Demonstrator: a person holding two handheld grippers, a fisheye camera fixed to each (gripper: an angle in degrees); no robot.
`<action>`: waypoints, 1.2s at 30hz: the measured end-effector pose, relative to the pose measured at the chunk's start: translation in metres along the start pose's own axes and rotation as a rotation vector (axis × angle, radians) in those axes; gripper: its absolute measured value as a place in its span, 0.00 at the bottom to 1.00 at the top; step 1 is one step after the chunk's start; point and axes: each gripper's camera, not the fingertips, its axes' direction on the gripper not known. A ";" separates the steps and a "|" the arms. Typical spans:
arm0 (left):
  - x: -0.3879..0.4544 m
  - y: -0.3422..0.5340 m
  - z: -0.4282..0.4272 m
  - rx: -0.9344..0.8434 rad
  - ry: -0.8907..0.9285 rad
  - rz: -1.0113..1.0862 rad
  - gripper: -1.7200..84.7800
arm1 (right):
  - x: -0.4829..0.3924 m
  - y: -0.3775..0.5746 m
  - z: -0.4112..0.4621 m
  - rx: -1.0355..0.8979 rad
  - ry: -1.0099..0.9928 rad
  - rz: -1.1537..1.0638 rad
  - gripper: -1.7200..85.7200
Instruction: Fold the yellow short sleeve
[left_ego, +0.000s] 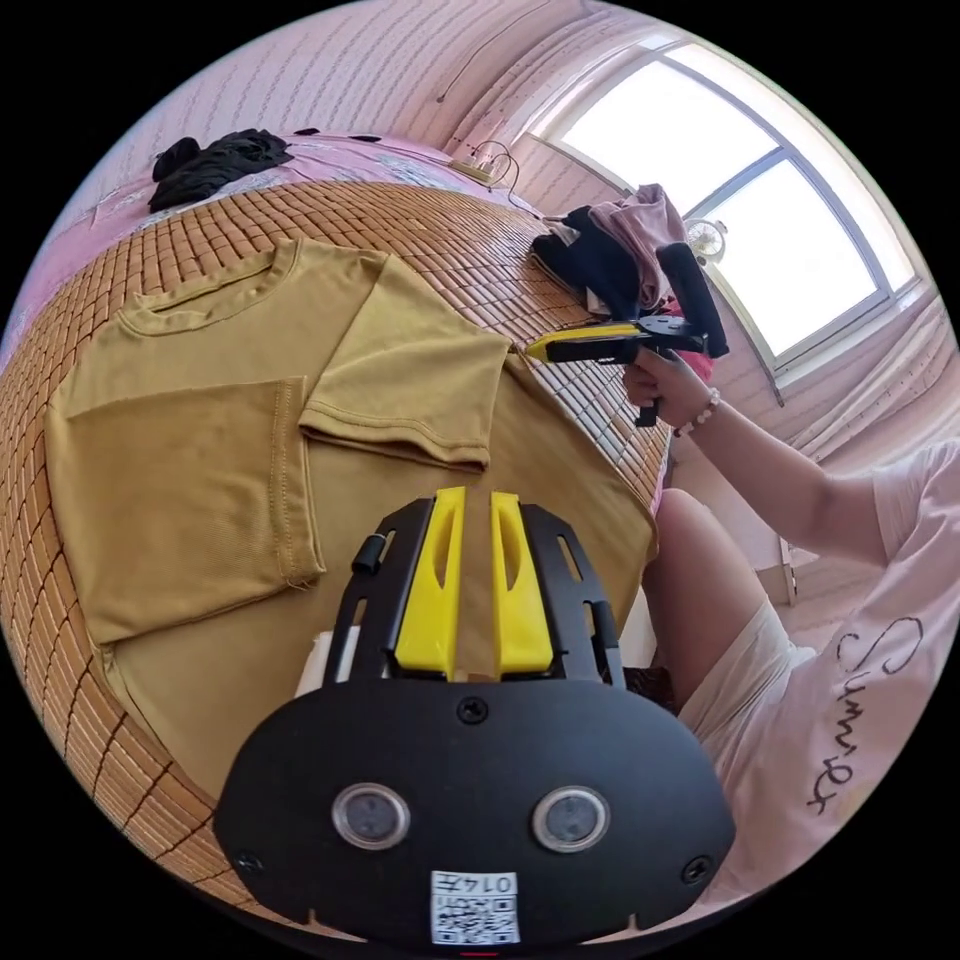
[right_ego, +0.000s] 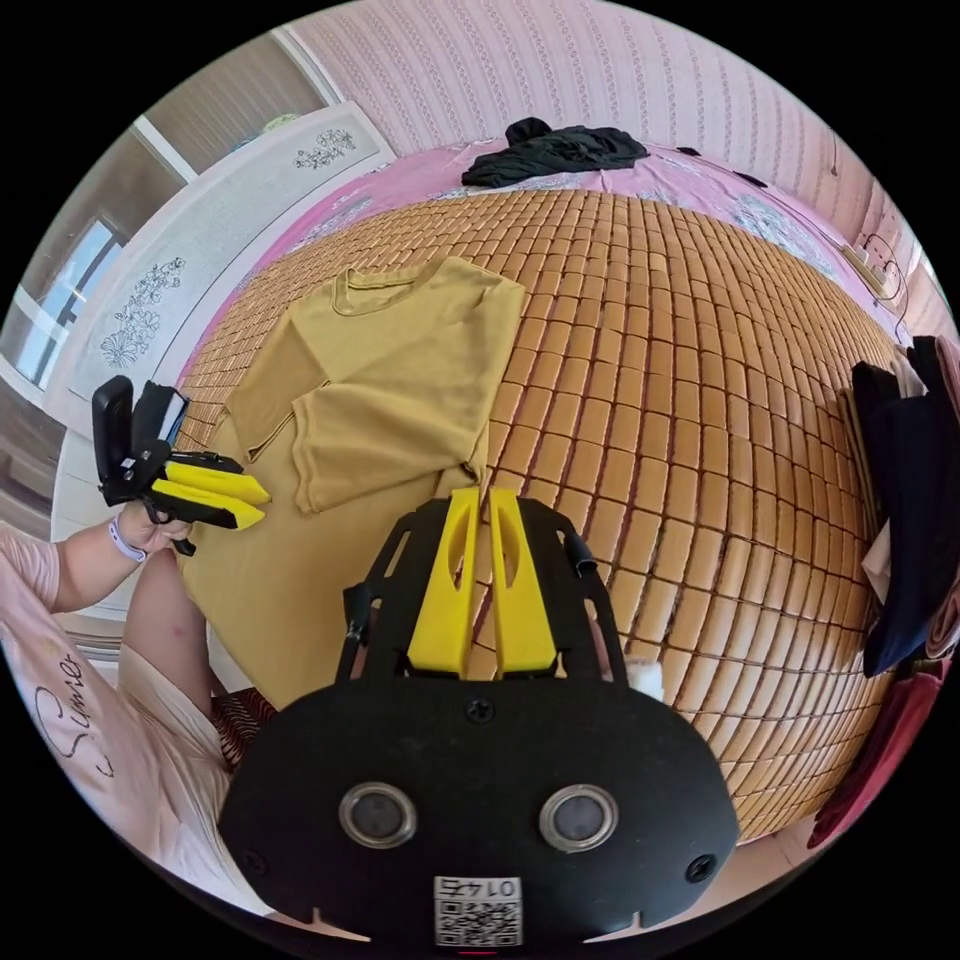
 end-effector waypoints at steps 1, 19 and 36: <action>-0.006 0.006 -0.010 0.019 -0.023 -0.019 0.08 | 0.003 -0.006 -0.002 0.019 -0.007 0.003 0.07; -0.188 -0.008 -0.140 0.185 -0.456 -0.463 0.13 | 0.032 -0.164 0.055 -0.036 0.027 0.003 0.04; -0.166 -0.029 -0.220 0.359 -0.439 -0.398 0.01 | 0.082 -0.185 -0.031 0.171 -0.083 0.115 0.02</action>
